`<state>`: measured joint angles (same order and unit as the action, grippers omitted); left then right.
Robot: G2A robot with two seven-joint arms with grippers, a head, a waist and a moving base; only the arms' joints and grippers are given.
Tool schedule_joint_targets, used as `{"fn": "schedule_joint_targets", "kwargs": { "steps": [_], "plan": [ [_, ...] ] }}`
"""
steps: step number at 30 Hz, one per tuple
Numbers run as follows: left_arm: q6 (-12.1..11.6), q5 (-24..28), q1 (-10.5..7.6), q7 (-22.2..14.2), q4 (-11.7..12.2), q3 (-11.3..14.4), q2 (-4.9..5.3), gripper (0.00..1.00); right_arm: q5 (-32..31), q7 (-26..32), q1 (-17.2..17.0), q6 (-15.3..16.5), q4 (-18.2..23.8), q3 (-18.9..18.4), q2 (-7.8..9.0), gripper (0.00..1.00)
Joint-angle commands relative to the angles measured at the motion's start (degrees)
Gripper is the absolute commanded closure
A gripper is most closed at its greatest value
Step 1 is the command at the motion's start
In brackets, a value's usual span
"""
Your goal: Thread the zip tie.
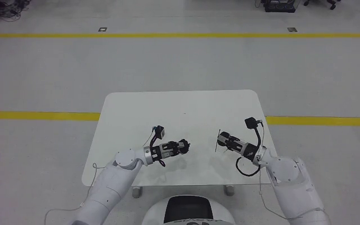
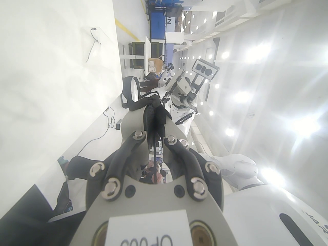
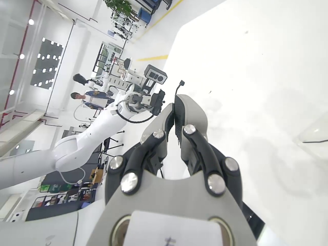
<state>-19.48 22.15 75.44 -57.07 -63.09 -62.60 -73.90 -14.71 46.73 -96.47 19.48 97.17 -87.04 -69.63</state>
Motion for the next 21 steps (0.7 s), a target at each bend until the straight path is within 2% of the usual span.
{"fn": "schedule_joint_targets", "kwargs": {
  "steps": [1,6,9,11,15,21],
  "plan": [
    [0.00,0.00,0.00,0.00,0.00,0.00,0.00,1.00,0.01,0.00,0.00,0.00,0.00,0.00,0.00,1.00],
    [0.00,0.00,0.00,0.00,0.00,0.00,0.00,1.00,0.01,0.00,0.00,0.00,0.00,0.00,0.00,1.00],
    [0.00,0.00,0.00,0.00,0.00,0.00,0.00,1.00,-2.43,-4.57,-0.38,0.00,-0.41,0.56,0.01,1.00],
    [0.00,0.00,0.00,0.00,0.00,0.00,0.00,1.00,-0.66,-9.25,-1.75,0.00,0.48,0.86,-0.06,1.00],
    [0.00,0.00,0.00,0.00,0.00,0.00,0.00,1.00,-1.40,-20.07,-5.30,0.00,4.19,2.04,0.13,1.00],
    [0.00,0.00,0.00,0.00,0.00,0.00,0.00,1.00,-4.80,-37.31,-9.76,0.00,7.68,6.74,1.03,1.00]
  ]
}}
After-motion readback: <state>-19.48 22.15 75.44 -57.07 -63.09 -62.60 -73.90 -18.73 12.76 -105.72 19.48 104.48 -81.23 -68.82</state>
